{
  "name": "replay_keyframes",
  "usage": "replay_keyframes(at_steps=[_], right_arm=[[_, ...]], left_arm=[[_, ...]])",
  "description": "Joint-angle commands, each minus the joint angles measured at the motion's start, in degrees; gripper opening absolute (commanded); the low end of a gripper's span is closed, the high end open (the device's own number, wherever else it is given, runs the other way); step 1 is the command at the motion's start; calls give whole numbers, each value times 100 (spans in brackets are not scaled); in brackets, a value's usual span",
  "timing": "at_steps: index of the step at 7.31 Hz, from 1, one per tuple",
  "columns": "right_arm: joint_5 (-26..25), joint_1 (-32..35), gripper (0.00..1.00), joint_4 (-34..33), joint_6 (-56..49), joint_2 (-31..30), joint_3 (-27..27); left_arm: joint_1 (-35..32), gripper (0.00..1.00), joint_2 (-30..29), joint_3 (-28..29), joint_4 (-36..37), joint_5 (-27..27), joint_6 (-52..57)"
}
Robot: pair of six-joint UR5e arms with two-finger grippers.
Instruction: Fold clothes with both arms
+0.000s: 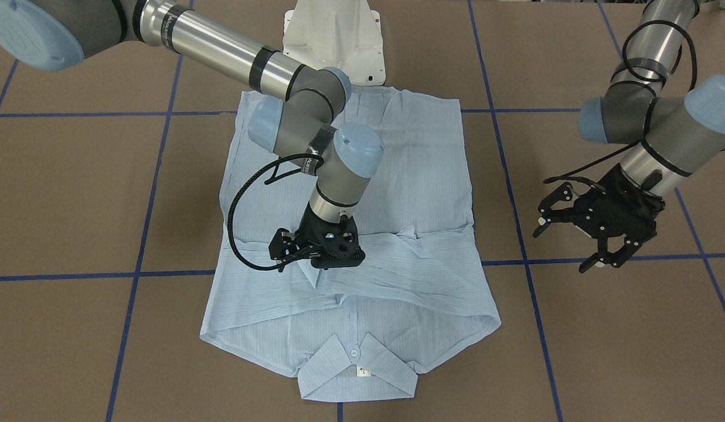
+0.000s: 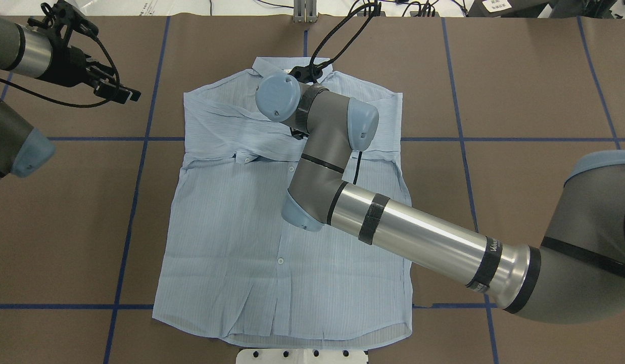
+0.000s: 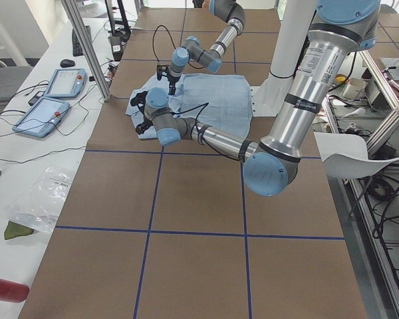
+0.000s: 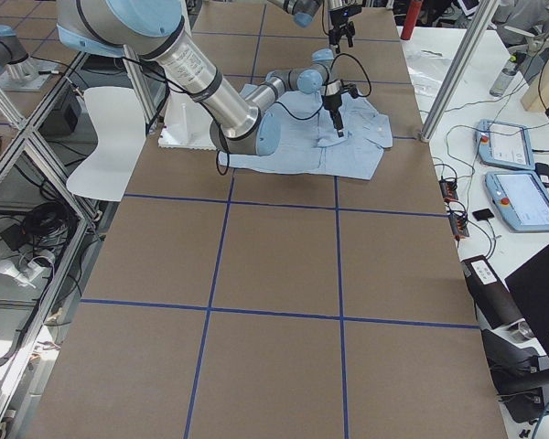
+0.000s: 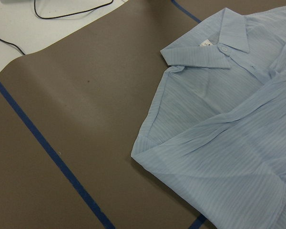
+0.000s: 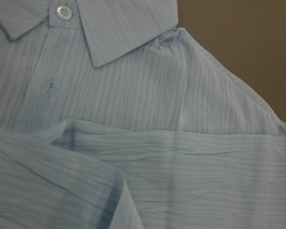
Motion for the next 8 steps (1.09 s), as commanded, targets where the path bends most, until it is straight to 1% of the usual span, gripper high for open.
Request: replay_keyframes(at_steps=[1,2,3,4,5,6,7,8], right_arm=[[-50,4,100,-247,-156,-28,-5],[-103,65,100,-588,-469,-10,91],[-60,335,100,-713,-942,-54,239],[10,608,100,-671,-1191,-228,458],[507,845,100,-636,-1280,-743,1261],[1034,996,100,-670,-1299,-1305,2331],[1161,1014,100,-671,-1212,-1981,3420],[1476,1032,100,-697,-1028,-2571,4397]], left_arm=[[1,100,0,-28,0,1,-10],[1,100,0,-28,0,9,-10],[10,100,0,-28,-9,9,-10],[1,100,0,-37,-9,9,-18],[1,100,78,-124,-9,27,-236],[36,100,192,-429,17,201,-995],[245,100,419,-798,26,377,-1499],[499,100,700,-1167,35,396,-2330]])
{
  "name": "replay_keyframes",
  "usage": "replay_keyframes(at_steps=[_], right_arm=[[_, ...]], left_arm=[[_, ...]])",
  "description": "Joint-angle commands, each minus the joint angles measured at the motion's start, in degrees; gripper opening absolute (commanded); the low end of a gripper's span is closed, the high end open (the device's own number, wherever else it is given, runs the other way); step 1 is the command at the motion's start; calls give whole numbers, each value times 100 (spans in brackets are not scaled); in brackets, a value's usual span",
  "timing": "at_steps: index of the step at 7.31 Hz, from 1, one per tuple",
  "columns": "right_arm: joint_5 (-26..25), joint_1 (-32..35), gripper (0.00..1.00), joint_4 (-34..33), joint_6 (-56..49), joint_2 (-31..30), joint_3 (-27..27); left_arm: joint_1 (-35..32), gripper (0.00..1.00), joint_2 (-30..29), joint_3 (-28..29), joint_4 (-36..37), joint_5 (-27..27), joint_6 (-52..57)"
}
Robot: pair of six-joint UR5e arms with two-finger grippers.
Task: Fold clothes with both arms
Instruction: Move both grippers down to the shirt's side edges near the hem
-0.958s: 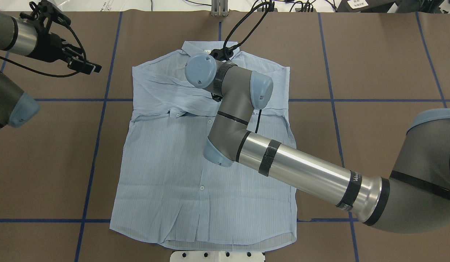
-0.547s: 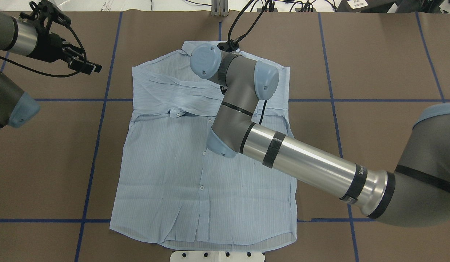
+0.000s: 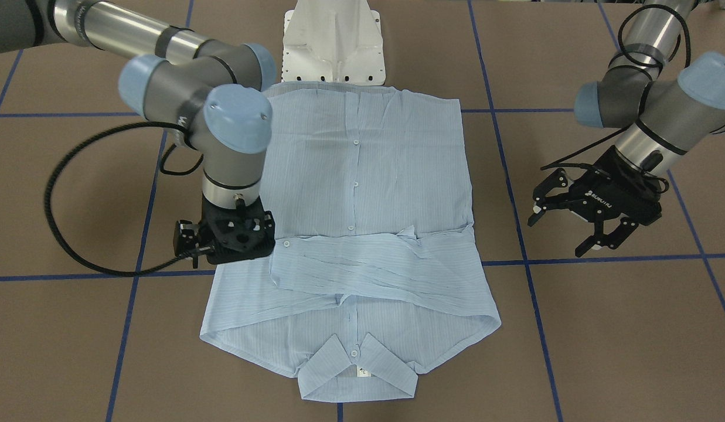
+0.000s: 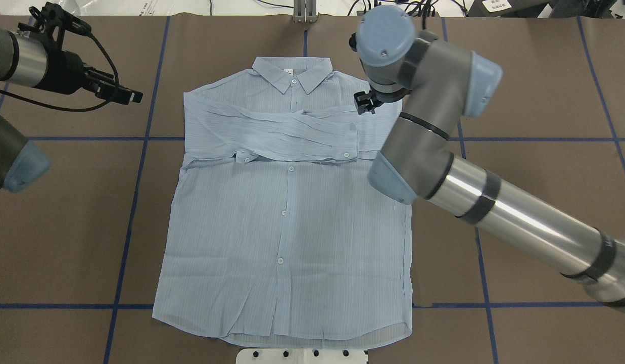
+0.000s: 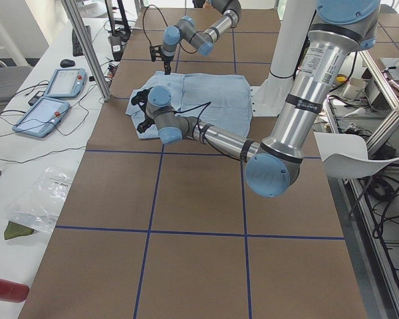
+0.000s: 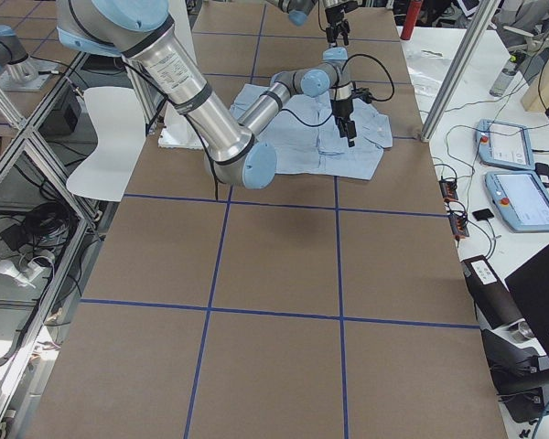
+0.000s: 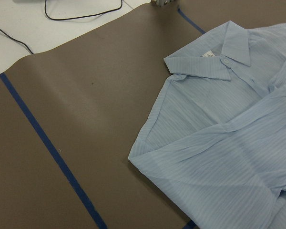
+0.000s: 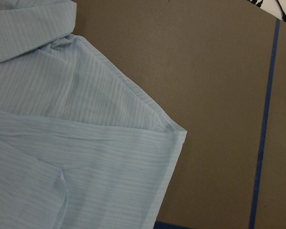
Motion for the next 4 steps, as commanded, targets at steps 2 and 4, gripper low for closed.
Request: replay_keyframes(at_steps=[2,4], right_arm=[[503,-186,100,64,1614,-1602,2421],[407,-801,100,807,2653,-2244,3023]], left_arm=[[1162,100,1141,-1458,13,848,-2167],[1946,100,1679,-2173,13,1282,-2872]])
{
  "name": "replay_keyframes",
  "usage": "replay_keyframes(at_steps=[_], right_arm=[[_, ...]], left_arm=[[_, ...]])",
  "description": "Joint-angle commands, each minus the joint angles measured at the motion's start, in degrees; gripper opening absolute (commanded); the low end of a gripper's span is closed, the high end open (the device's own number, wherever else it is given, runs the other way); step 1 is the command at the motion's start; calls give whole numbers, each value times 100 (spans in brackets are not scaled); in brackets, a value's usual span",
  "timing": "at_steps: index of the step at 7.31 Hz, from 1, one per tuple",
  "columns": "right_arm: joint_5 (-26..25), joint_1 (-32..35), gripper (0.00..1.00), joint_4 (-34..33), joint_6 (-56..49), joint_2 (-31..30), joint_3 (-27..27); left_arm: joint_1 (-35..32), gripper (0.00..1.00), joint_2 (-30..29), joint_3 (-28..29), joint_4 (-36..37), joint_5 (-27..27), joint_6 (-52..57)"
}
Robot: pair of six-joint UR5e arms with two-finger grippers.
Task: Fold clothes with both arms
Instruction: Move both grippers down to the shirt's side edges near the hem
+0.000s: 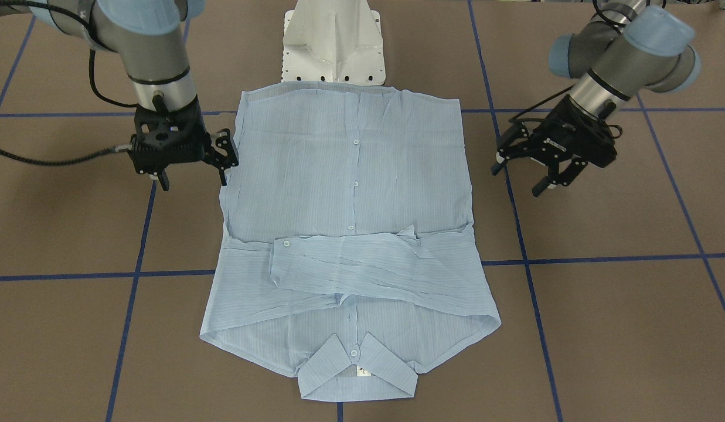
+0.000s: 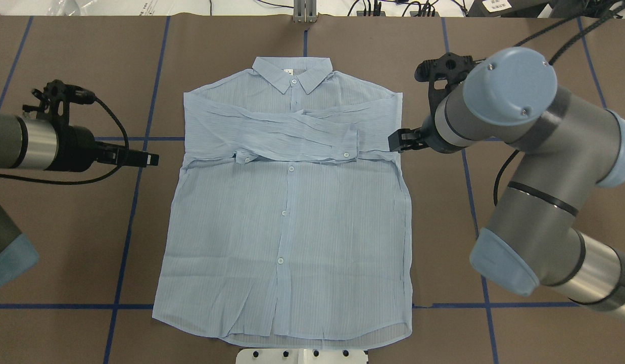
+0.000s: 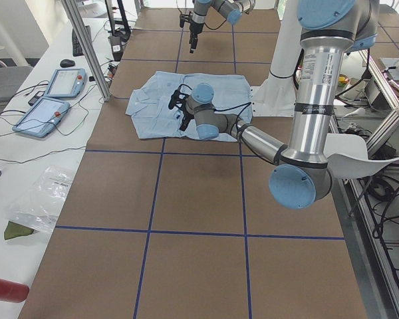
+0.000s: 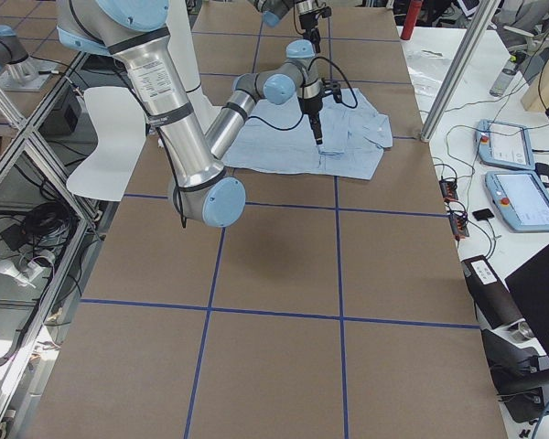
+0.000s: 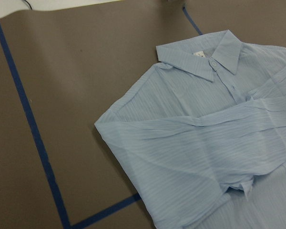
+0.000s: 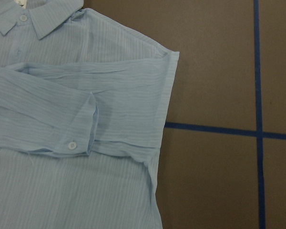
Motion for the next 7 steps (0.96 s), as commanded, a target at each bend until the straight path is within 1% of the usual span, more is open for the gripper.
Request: replay_keyframes(at_steps=[1,2,3,4,5,6,7], right_arm=[[-461,-709,100,872,1191,-661,368],[-952,-1166,100,946,1579,-820,499],[-1244,-1579,100,947,2088,-1100,718],[-1682,-1975,100,947,2476,-1329,929],[-1747,-2092,100,947,2532,-1340,1000],[-1757,-2119,100,947,2550,-1323,1001],[-1757,-2128,100,947,2550,-1323,1001]], left_arm=[[915,100,601,-658,5,741,-737],[1406,100,795,-835,5,1155,-1227],[1959,100,1023,-871,5,1742,-1649],[2469,100,1165,-871,14,2157,-2097],[2936,100,1288,-863,31,2553,-2415],[3158,100,1324,-845,110,2704,-2592],[3308,95,1298,-845,441,2767,-2820]])
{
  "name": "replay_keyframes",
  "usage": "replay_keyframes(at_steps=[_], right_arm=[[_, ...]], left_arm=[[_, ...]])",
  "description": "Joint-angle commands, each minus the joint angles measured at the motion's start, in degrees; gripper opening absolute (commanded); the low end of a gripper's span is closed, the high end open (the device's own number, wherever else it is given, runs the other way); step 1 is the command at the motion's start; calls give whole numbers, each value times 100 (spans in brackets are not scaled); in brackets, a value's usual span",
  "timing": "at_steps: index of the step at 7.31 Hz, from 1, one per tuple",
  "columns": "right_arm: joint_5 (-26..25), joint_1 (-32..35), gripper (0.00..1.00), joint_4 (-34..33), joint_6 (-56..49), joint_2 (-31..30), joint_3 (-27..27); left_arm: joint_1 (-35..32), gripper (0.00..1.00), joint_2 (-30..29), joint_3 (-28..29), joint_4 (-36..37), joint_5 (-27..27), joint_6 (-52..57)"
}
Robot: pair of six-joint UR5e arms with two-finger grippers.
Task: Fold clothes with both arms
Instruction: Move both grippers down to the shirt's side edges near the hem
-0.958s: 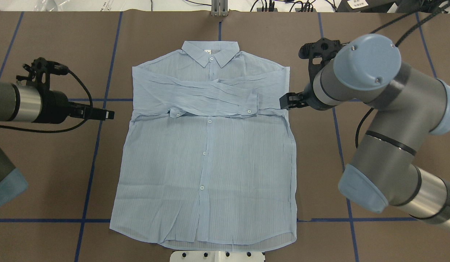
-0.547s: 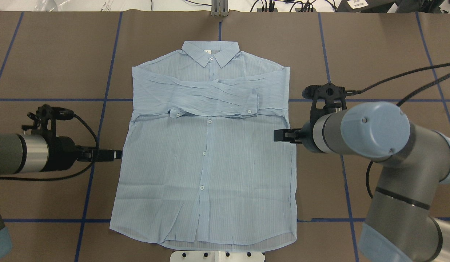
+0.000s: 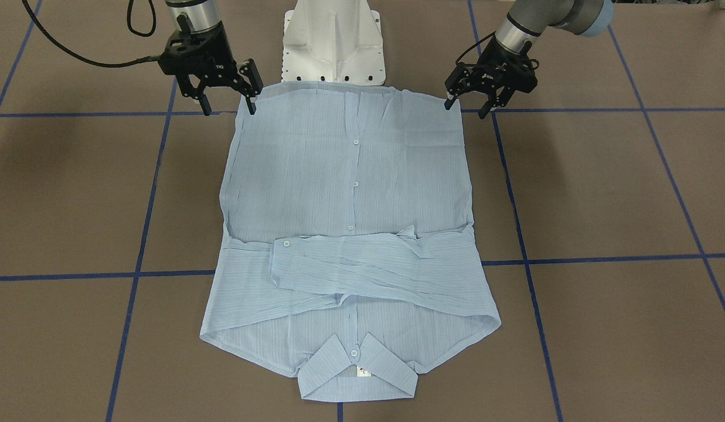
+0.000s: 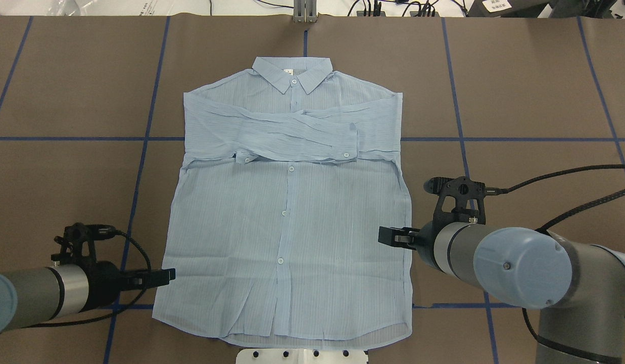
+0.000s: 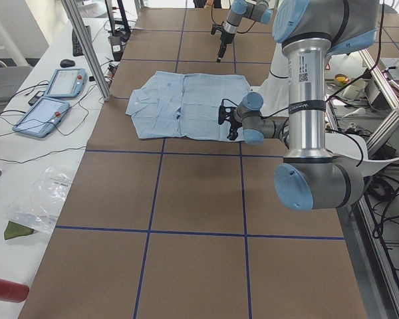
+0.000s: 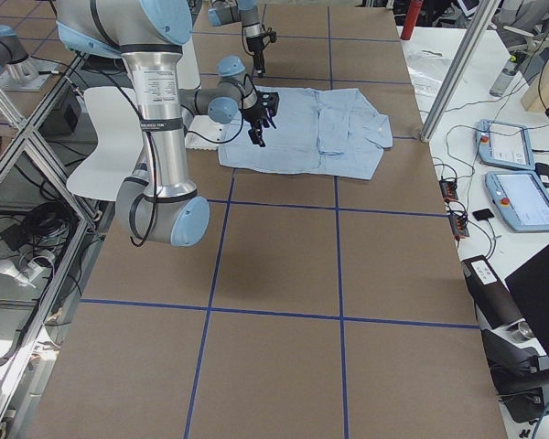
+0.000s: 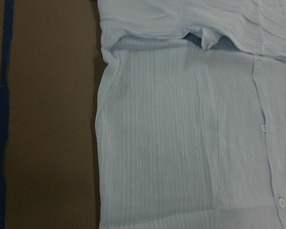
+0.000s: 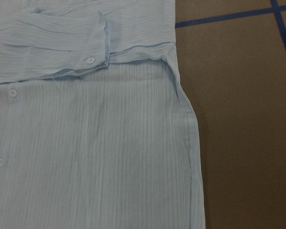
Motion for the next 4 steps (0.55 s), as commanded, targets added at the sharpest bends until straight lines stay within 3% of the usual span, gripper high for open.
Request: replay_keyframes(at_steps=[1,2,3,4], right_arm=[[-36,-55,100,1,39,-10,13],[-45,-72,100,1,39,-19,12],[-45,-90,100,1,39,-19,12],[-45,-98,100,1,39,-19,12]], left_arm=[[408,85,16,-3,367,253,-416],[523,74,8,6,525,280,-478],[541,55,-62,6,744,280,-531],[576,48,-71,6,755,272,-532]])
